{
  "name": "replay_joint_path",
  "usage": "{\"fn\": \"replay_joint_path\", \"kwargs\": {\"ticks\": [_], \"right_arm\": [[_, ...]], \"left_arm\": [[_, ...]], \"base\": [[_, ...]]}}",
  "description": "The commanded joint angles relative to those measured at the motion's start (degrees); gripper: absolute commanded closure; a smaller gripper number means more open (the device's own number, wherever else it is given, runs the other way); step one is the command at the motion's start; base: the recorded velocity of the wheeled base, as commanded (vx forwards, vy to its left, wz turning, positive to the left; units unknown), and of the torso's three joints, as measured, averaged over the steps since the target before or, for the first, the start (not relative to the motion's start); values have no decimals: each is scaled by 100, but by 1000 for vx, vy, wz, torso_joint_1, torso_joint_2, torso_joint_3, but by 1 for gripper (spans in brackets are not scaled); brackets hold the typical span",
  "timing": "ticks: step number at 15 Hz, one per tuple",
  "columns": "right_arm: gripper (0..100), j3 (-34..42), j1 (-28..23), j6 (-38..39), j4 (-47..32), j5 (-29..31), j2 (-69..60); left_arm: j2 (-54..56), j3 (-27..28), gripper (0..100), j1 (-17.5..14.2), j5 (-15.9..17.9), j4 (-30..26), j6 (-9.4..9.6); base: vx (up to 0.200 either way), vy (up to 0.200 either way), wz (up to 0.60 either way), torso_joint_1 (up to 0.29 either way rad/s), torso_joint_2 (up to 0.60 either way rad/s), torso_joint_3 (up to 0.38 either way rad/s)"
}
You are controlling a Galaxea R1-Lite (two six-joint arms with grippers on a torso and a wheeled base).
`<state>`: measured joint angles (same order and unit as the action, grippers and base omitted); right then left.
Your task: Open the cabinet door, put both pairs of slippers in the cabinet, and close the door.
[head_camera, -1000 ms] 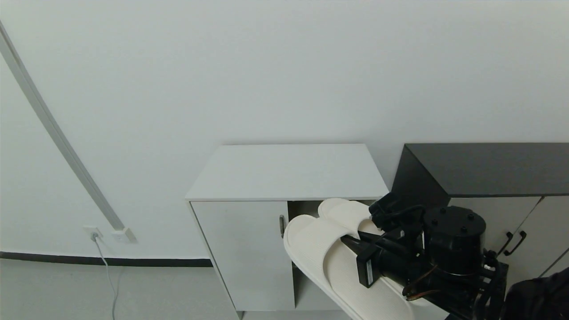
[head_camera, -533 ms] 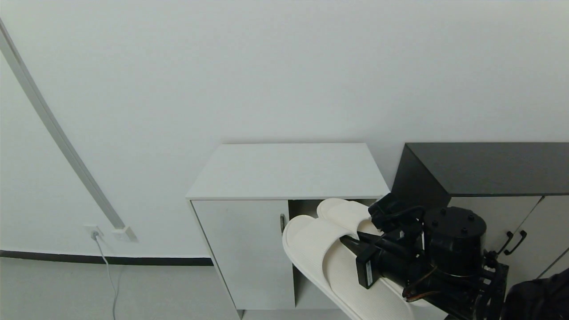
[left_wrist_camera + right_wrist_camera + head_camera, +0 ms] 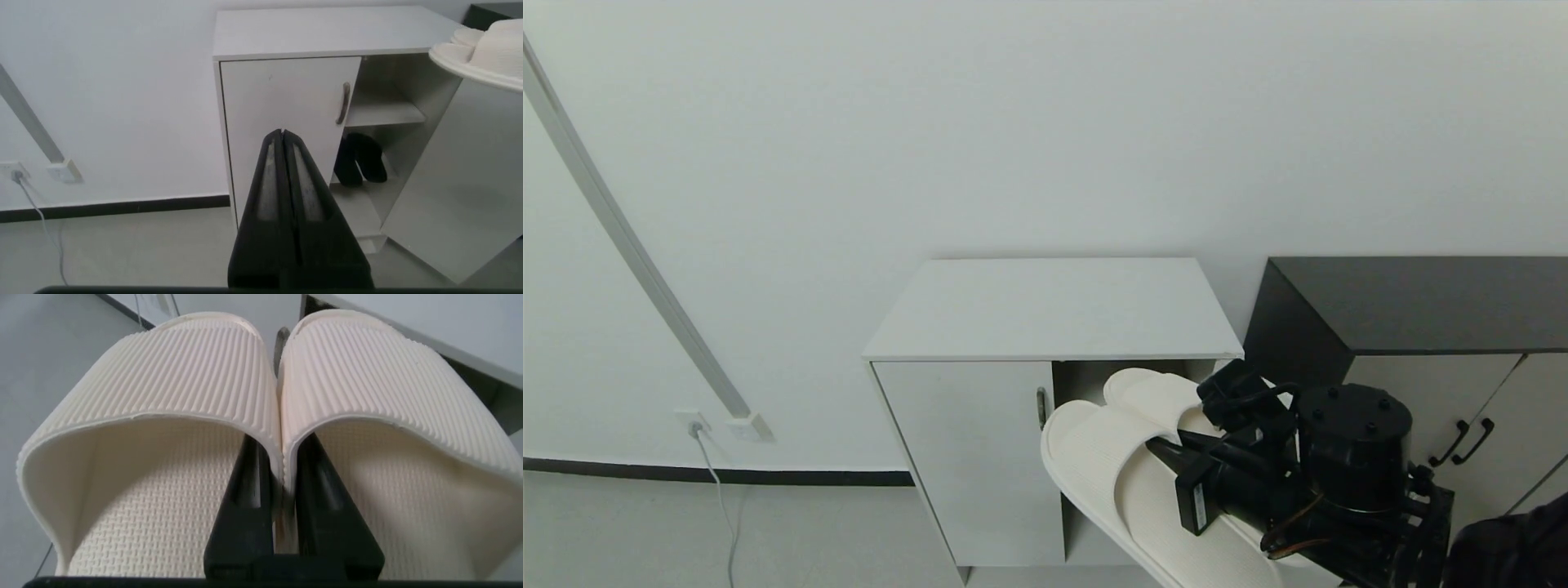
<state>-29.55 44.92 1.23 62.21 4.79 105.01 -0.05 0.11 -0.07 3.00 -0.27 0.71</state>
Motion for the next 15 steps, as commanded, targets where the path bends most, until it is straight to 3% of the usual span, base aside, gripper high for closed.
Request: {"fn": "replay_joint_path", "kwargs": {"ticks": [1,15], "right_arm": [[100,2,-1,0,2,4,55],[100,134,-19,-88,626,4,195]], "left_arm": [[-4,-2,100,-1,-1,0,0],[5,-2,100,-1,-1,0,8]], "base": [[0,0,0,-149,339,183],[0,0,0,-191,454,257]]}}
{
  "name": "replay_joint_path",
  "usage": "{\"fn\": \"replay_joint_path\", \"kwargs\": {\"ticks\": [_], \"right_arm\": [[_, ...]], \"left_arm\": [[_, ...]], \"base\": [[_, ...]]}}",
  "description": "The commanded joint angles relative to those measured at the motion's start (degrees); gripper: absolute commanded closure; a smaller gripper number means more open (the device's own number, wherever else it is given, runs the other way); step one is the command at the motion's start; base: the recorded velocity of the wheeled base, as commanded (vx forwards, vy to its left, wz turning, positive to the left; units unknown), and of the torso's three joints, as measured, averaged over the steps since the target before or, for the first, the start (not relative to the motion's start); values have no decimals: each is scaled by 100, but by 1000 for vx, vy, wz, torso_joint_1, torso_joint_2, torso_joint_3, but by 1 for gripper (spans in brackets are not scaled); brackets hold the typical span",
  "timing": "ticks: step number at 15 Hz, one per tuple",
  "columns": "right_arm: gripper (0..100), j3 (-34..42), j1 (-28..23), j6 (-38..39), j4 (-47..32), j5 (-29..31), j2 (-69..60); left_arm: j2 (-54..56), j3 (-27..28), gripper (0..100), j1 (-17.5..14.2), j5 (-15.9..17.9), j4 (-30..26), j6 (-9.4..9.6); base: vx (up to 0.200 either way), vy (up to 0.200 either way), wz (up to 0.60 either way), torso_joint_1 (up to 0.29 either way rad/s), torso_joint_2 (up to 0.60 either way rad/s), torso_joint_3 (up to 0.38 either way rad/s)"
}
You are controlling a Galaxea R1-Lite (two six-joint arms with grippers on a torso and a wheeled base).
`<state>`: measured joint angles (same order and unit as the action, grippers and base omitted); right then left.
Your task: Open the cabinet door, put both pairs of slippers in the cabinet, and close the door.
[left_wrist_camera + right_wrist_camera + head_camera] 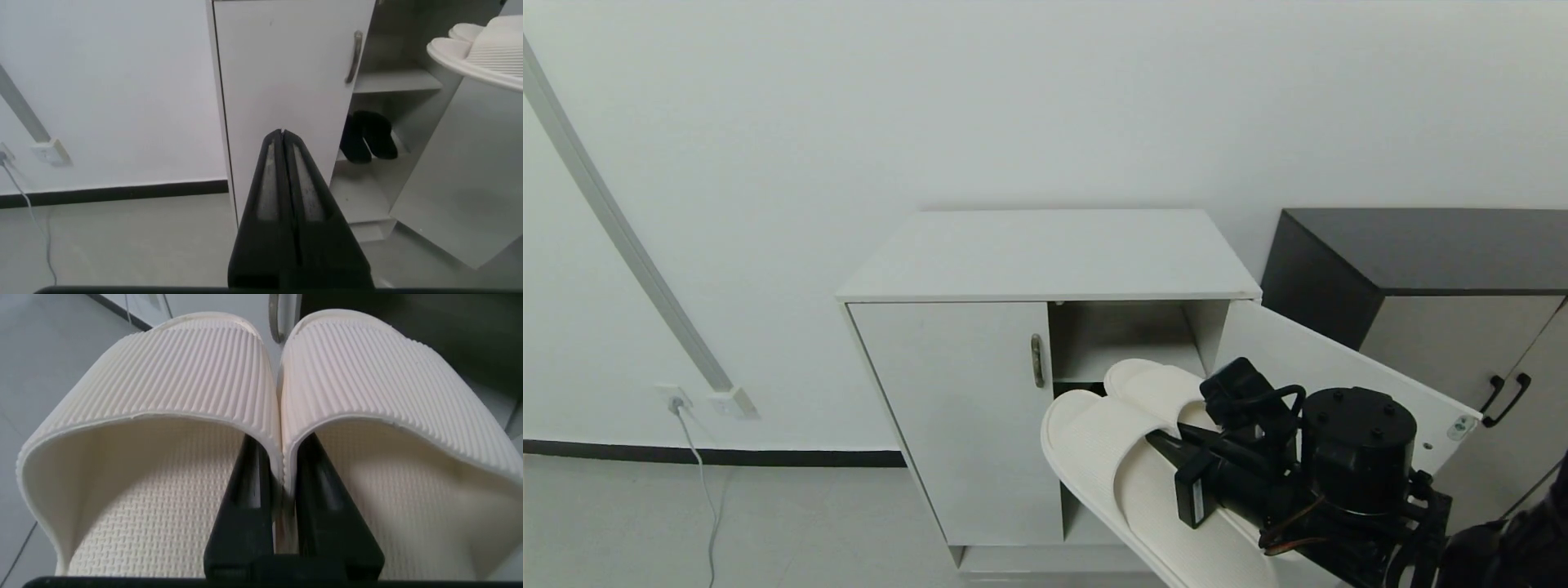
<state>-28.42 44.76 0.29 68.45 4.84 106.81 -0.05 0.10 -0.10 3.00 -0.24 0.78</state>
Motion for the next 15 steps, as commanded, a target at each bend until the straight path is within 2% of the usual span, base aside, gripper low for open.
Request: {"fn": "replay_joint_path", "kwargs": {"ticks": [1,8,15], "right_arm": [[100,12,-3,-3,54,-1,15],[100,135,24,-117,195,-1,85],[100,161,68,-152,353,-1,164]], "left_arm": [[-4,-1,100,1,-1,-2,1],[-4,-1,100,1,-1,-2,1],[-4,-1,100,1,-1,-2,1]], "base": [[0,0,0,-212,549,330],[0,0,0,-193,515,318],[0,0,0,-142,477,325]]}}
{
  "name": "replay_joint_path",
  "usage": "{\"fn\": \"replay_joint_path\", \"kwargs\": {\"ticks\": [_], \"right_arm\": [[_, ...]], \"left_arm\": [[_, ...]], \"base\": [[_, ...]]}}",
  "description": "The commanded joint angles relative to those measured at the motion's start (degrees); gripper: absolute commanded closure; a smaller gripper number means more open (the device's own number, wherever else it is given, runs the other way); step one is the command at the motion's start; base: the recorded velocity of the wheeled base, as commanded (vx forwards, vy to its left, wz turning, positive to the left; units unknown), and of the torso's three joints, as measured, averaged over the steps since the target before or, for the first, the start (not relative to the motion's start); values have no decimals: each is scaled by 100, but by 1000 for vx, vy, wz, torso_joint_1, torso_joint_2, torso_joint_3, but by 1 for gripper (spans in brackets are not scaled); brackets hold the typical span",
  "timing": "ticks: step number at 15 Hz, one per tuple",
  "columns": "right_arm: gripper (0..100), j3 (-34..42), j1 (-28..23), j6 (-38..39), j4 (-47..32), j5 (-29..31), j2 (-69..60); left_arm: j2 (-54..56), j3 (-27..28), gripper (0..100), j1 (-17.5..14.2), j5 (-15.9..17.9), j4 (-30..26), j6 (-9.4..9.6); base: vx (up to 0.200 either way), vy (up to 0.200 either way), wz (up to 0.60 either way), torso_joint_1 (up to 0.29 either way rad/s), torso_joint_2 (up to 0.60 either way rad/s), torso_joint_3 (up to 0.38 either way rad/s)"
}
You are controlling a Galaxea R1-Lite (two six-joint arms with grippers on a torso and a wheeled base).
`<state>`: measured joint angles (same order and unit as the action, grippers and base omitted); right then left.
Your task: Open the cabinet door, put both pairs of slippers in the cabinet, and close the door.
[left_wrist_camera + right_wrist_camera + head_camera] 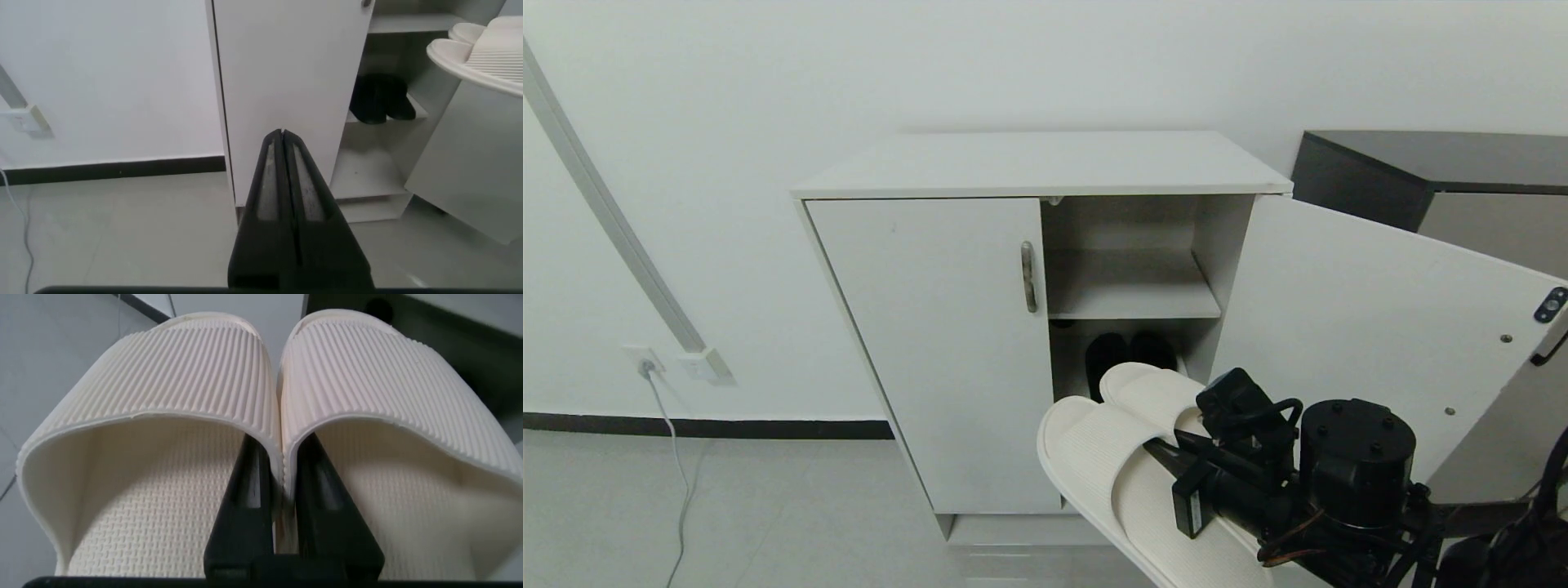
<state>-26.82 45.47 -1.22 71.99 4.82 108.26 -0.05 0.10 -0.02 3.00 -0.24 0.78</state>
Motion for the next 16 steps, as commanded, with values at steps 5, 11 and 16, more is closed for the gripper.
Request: {"fn": "replay_joint_path", "kwargs": {"ticks": [5,11,16], "right_arm": [[100,-8,14,-1,96,2,142],[100,-8,14,-1,132,2,204],[100,36,14,-19,211,11,213]], "left_arm": [[-4,-1,100,-6,-1,-2,1],[-4,-1,100,-6,-1,-2,1],[-4,-1,100,-6,-1,-2,19]], "base": [[0,0,0,-82,452,360],[0,0,0,-18,318,295],[0,0,0,2,17,20]]}}
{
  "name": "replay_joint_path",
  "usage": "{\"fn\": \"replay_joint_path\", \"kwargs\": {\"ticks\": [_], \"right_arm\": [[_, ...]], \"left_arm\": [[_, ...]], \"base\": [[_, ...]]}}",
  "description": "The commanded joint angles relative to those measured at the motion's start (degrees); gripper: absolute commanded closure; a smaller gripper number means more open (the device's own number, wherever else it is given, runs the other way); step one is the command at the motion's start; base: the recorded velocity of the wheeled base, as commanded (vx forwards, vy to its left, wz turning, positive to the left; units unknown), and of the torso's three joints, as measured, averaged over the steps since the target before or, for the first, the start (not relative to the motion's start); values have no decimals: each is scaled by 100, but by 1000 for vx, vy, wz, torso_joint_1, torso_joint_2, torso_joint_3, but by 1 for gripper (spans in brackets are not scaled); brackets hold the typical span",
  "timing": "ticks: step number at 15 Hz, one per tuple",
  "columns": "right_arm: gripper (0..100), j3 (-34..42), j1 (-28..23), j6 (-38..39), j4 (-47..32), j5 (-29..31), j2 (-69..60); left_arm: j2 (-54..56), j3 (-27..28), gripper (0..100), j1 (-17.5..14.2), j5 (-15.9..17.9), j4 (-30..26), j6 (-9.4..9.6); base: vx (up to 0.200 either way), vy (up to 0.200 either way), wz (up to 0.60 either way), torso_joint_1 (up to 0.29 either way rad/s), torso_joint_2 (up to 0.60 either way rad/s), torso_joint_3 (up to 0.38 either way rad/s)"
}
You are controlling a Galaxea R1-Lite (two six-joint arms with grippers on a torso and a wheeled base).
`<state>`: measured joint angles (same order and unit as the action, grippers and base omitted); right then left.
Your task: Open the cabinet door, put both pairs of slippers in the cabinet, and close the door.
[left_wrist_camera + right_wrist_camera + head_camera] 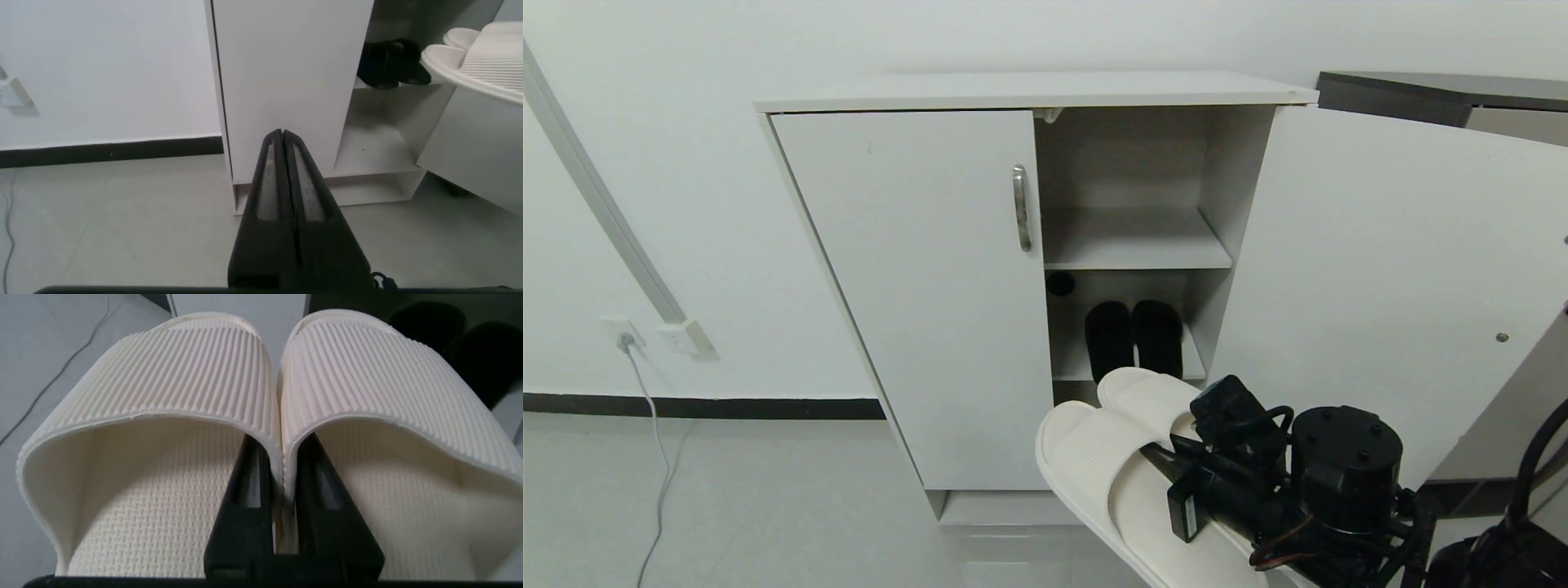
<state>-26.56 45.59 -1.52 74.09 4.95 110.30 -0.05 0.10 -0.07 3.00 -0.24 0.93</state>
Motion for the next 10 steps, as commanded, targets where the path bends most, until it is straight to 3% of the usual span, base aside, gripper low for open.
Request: {"fn": "replay_joint_path", "kwargs": {"ticks": [1,3,5,10], "right_arm": [[100,2,2,-138,184,94,97],[100,-587,108,-190,149,1034,387],[100,-1518,248,56,-809,2168,466],[100,-3487,424,407,-3226,3733,194]], "left_arm": [[-4,-1,100,-1,-1,-2,-5],[5,-1,100,-1,-1,-2,-14],[-4,-1,100,-1,-1,7,-14],[-4,-1,100,-1,-63,-2,-22]], "base": [[0,0,0,0,0,0],[0,0,0,0,0,0],[0,0,0,0,0,0],[0,0,0,0,0,0]]}}
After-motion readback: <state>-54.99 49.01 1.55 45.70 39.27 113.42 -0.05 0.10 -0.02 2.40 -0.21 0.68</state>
